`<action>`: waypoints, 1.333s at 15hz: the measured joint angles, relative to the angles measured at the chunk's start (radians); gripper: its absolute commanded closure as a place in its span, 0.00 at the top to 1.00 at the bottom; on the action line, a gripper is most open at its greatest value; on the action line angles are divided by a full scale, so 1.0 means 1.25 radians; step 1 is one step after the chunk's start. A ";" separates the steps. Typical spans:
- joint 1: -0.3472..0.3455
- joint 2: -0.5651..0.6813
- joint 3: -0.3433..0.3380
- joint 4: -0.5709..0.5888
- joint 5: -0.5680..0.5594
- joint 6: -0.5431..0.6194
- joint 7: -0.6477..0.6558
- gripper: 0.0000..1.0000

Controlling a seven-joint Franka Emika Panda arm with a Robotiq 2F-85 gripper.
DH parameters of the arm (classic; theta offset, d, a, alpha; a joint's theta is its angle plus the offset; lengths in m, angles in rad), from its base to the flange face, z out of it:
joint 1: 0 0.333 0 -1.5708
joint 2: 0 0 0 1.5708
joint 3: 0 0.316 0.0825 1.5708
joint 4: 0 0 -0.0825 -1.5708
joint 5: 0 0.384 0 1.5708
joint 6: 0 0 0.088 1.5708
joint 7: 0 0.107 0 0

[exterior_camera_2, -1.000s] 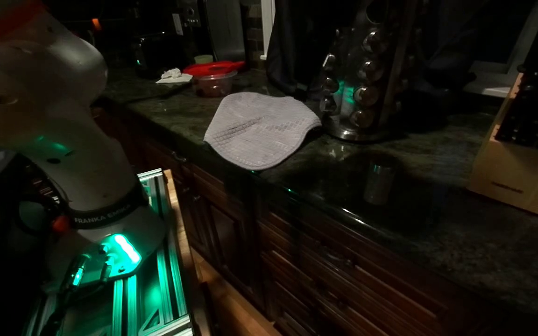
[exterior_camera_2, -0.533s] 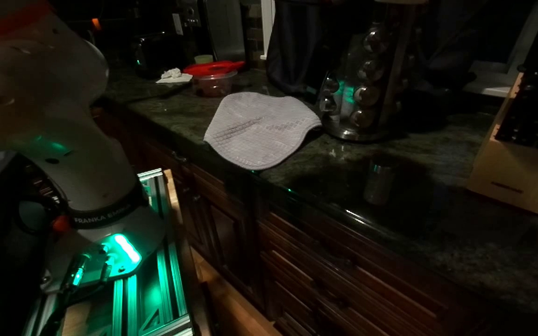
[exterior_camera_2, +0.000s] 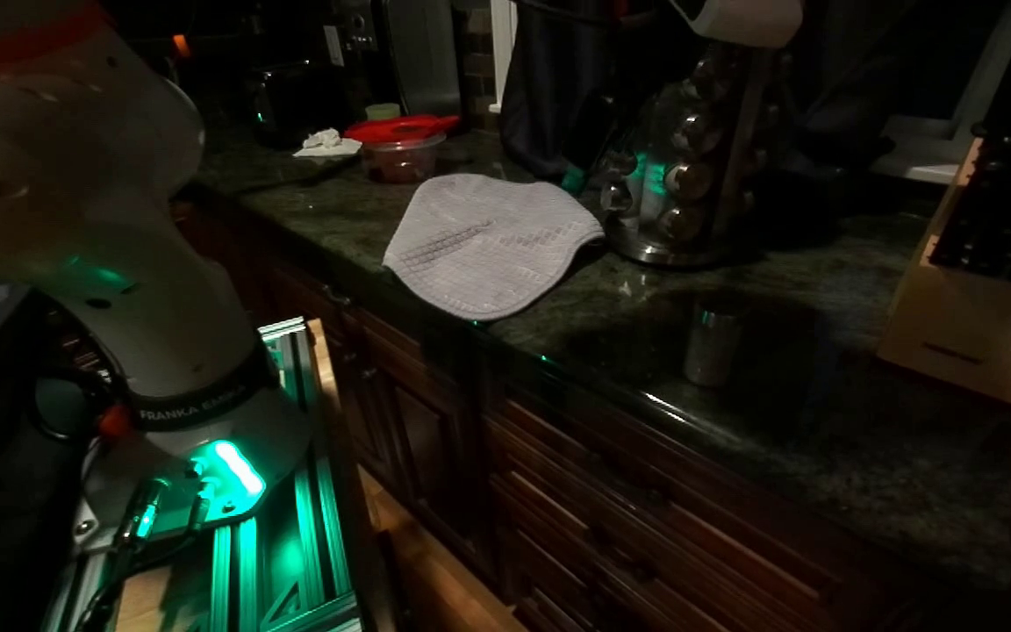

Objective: Take a jar out of the stand

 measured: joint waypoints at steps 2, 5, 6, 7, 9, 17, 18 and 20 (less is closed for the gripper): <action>0.000 0.029 -0.002 0.022 0.041 -0.025 0.037 1.00; -0.001 0.069 -0.010 0.054 0.103 -0.027 0.088 1.00; -0.002 0.081 -0.015 0.065 0.120 -0.027 0.101 1.00; -0.003 0.092 -0.020 0.077 0.133 -0.027 0.112 1.00; -0.005 0.109 -0.029 0.097 0.155 -0.027 0.131 1.00; -0.019 0.168 -0.056 0.148 0.244 -0.027 0.195 1.00; -0.020 0.179 -0.058 0.155 0.260 -0.028 0.200 1.00; -0.022 0.205 -0.063 0.171 0.291 -0.046 0.205 1.00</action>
